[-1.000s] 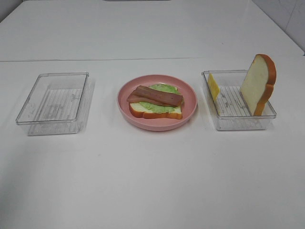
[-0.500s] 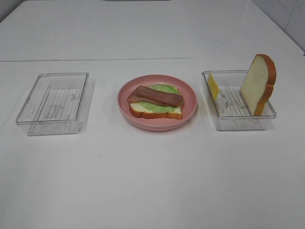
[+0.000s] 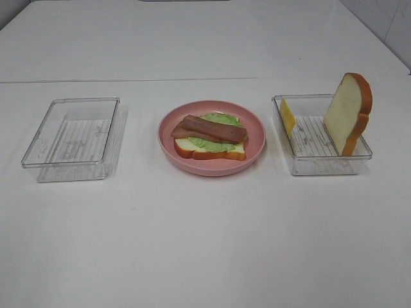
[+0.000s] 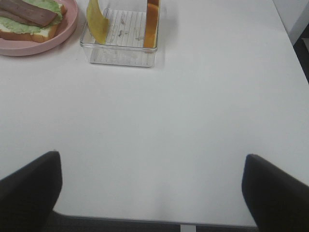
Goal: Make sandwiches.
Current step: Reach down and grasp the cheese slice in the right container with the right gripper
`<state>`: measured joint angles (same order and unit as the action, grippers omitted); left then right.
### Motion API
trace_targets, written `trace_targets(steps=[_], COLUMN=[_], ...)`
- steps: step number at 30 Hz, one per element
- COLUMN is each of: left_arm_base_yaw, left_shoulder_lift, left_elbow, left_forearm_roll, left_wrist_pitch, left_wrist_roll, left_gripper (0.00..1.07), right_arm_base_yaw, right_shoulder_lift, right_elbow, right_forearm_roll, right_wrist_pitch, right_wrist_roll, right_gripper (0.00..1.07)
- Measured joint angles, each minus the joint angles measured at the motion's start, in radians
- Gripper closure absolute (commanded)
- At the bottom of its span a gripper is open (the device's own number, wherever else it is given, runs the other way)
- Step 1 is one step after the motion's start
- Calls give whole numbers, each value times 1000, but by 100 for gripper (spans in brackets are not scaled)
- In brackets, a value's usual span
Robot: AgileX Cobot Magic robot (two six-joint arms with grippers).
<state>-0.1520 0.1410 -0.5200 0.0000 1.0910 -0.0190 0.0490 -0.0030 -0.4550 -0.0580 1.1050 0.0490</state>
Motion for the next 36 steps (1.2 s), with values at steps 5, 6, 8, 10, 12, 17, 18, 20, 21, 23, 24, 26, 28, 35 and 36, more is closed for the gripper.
trace_targets(steps=[5,6,8,10,12,17,18,20,21,23,24,26,28,35,36], left_arm_base_yaw=[0,0,0,0,0,0,8,18,51,79,123,143,170,174,174], left_shoulder_lift=[0,0,0,0,-4,-25,-49,-60,-86,-102,-130,-140,-146,-146,-146], left_elbow=[0,0,0,0,0,1,1,1,1,1,1,1,1,1,1], left_forearm_roll=[-6,-6,-6,-9,-9,-9,-10,-10,-10,-10,-10,-10,-10,-10,-10], left_wrist_pitch=[-11,-11,-11,-11,-11,-11,-11,-11,-11,-11,-10,-10,-11,-11,-11], left_wrist_roll=[3,3,3,3,3,3,3,3,3,3,3,3,3,3,3], left_gripper=[6,6,6,6,6,6,6,6,6,6,6,6,6,6,6], right_arm_base_yaw=[0,0,0,0,0,0,0,0,0,0,0,0,0,0,0], right_shoulder_lift=[0,0,0,0,0,0,0,0,0,0,0,0,0,0,0], right_elbow=[0,0,0,0,0,0,0,0,0,0,0,0,0,0,0], right_forearm_roll=[0,0,0,0,0,0,0,0,0,0,0,0,0,0,0], right_wrist_pitch=[0,0,0,0,0,0,0,0,0,0,0,0,0,0,0], right_wrist_roll=[0,0,0,0,0,0,0,0,0,0,0,0,0,0,0], right_gripper=[9,9,9,9,9,9,9,9,9,9,9,9,9,9,9])
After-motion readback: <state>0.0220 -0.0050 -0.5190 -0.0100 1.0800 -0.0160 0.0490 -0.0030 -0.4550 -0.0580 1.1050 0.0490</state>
